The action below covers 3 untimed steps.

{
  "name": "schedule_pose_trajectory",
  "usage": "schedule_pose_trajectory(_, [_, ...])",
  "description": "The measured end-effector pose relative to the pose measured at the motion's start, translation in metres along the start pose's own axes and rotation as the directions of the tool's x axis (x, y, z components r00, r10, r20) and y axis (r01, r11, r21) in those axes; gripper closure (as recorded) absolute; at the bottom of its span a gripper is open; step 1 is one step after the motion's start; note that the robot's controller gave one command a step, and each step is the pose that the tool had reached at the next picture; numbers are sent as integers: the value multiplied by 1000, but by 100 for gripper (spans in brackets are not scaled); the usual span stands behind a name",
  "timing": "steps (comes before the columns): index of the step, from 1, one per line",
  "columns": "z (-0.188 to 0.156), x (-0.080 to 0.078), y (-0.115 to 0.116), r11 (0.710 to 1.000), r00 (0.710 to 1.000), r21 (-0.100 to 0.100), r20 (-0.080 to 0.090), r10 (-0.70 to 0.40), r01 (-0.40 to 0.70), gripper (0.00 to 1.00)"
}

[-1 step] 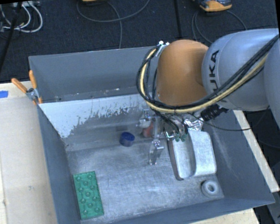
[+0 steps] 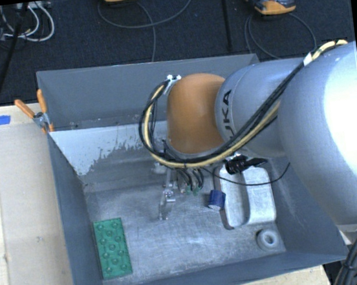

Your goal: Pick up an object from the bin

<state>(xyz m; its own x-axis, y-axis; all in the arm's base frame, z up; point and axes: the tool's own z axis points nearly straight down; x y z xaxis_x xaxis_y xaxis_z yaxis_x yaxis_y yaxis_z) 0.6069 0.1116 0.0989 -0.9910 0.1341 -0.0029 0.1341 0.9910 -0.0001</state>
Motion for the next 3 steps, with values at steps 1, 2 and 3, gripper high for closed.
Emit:
schedule_pose_trajectory(1, [-12, 71, 85, 974, 974, -3, -6, -226, 226, 0])
schedule_pose_trajectory(2, [0, 118, 122, 874, 874, -4, -7, -485, 485, 0])
schedule_pose_trajectory(3, [25, 142, 115, 554, 554, 7, 9, -833, 833, 0])
